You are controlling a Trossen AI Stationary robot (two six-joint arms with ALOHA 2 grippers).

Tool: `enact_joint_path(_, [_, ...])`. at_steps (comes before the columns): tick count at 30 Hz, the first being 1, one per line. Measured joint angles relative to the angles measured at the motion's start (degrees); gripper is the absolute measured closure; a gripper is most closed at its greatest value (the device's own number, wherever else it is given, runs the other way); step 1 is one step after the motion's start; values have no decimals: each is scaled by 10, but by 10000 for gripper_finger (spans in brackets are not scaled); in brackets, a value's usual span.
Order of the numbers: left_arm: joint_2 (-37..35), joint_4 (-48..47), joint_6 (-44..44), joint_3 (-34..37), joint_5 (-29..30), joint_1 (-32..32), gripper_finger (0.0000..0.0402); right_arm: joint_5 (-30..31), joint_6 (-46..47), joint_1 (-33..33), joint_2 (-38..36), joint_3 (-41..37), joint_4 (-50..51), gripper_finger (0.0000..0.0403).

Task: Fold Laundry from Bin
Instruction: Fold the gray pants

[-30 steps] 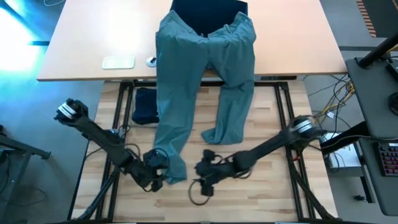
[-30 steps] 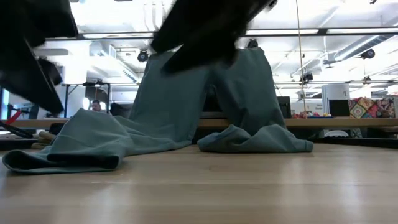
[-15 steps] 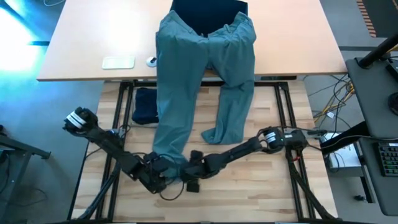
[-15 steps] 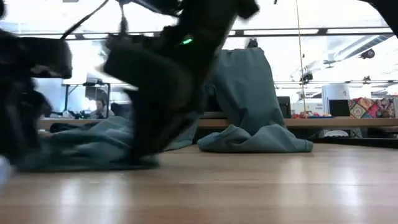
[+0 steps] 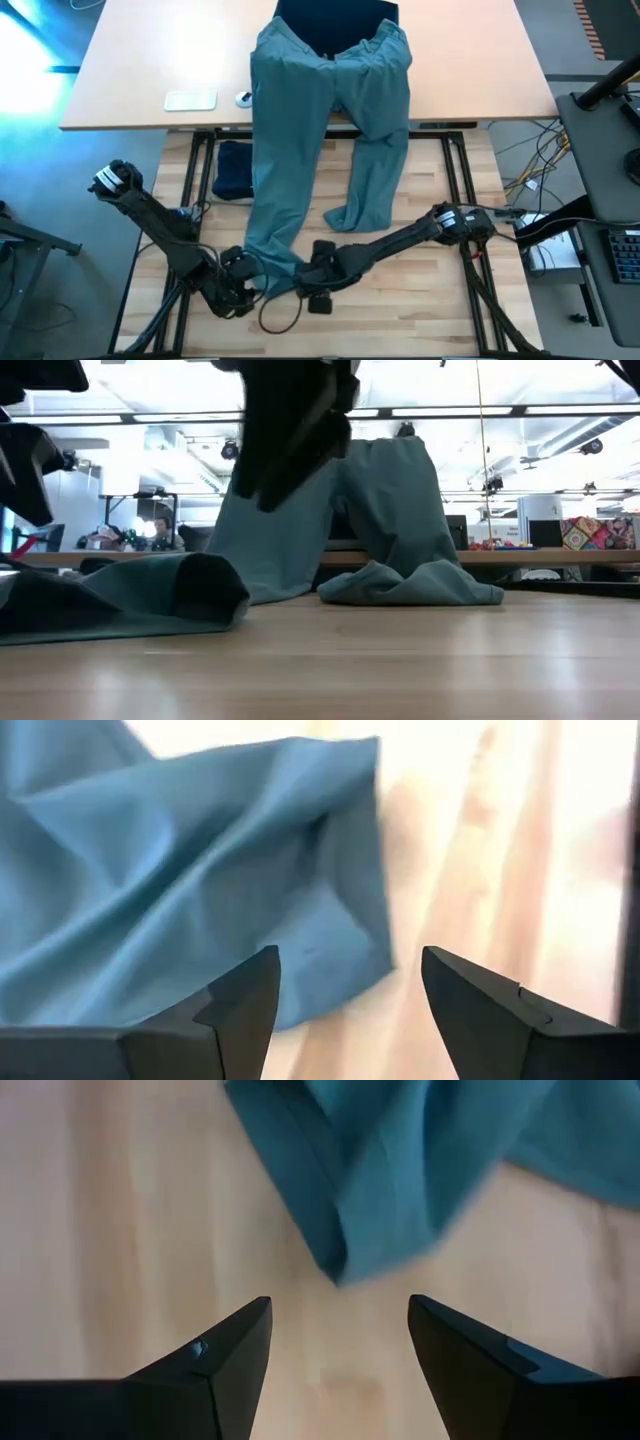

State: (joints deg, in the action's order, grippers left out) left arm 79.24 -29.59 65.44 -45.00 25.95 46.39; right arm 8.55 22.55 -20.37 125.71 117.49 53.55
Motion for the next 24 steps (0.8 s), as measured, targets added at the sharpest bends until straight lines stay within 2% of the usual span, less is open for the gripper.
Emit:
enact_joint_path(4, [15,-16,37,-6,12,1,175,0,8,-4,0,2,-15,172])
enact_joint_path(11, [99,84,40,-7,52,5,174,0,35,-16,0,1,4,172])
enact_joint_path(13, [134,67,45,-14,54,1,174,-1,44,-19,0,1,7,172])
enact_joint_path(16, [181,-4,99,-31,39,-9,181,0,49,-24,-3,1,24,172])
enact_joint_path(18, [201,-33,119,-47,29,-10,202,0,65,-26,-10,1,49,172])
enact_joint_path(20, [208,-52,128,-63,19,-10,244,0,79,-28,-23,1,80,172])
enact_joint_path(24, [198,-81,124,-117,-14,11,366,2,84,-29,-55,1,138,172])
